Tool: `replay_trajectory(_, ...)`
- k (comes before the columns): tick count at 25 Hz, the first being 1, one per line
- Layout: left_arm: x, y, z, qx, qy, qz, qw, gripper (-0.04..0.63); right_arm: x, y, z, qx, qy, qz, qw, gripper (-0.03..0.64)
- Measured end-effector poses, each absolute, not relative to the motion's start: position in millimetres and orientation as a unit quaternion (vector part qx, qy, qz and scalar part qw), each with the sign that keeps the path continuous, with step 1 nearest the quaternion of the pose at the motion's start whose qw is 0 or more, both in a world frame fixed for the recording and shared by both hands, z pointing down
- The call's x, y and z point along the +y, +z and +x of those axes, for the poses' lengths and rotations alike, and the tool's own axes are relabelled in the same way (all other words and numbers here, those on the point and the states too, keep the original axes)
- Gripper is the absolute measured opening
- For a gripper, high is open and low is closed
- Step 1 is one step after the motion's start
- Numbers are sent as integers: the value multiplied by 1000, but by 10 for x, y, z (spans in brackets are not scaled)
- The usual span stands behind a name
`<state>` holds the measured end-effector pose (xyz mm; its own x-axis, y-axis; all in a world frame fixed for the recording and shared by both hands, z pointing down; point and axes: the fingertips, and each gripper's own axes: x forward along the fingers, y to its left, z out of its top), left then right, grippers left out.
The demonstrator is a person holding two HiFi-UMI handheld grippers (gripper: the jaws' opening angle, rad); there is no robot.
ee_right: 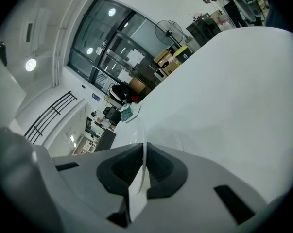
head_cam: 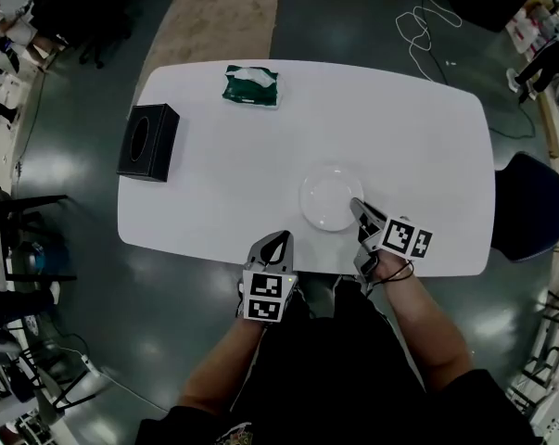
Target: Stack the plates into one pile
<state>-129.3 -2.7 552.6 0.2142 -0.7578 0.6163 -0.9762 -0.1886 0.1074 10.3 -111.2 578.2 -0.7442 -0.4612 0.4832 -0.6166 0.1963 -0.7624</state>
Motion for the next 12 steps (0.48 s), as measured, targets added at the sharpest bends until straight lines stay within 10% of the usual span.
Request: replay_trajectory(12, 26, 5498, -1428, -567, 220, 754, 250, 21, -1092, 6081, 212, -763, 458, 422, 173, 92)
